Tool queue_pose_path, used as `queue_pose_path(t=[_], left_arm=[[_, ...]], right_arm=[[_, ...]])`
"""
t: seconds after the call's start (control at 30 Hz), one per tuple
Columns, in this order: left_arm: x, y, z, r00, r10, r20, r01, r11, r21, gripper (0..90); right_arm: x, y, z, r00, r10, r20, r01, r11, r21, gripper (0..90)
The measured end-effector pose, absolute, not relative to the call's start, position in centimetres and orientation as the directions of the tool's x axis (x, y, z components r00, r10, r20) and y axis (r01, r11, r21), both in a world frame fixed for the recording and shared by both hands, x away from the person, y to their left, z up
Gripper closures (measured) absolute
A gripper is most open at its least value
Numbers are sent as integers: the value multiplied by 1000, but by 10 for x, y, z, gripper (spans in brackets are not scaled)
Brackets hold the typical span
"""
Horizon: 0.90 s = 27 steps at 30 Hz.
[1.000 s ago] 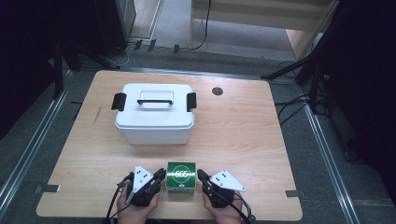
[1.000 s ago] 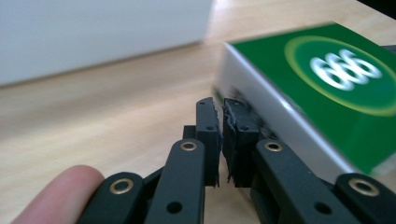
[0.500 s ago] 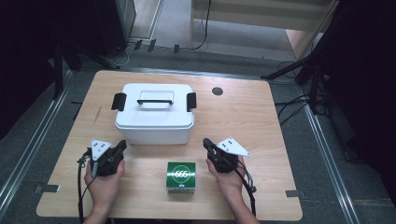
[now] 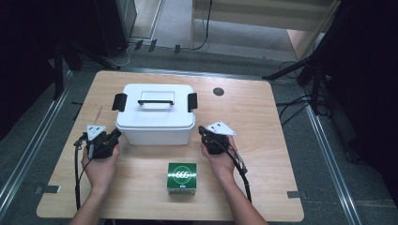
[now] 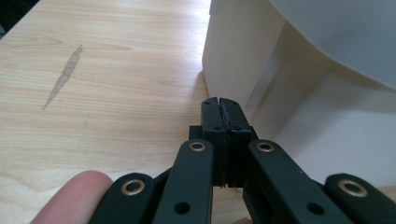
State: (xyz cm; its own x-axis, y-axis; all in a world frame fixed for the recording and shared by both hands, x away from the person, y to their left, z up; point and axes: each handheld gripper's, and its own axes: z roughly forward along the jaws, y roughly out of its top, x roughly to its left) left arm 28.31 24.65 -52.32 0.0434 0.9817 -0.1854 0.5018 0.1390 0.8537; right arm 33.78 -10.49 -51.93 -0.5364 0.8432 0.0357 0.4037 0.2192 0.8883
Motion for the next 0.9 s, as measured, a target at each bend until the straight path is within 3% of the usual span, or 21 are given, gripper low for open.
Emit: queue_pose_path(t=[0.3, 0.9], left_arm=[[286, 243, -526, 61, 979, -195, 510, 137, 849, 900], [285, 217, -530, 133, 972, -192, 536, 92, 839, 900]], right_arm=[[345, -85, -528, -556, 831, 30, 408, 242, 880, 900], [336, -112, -530, -533, 843, 67, 431, 202, 879, 900]])
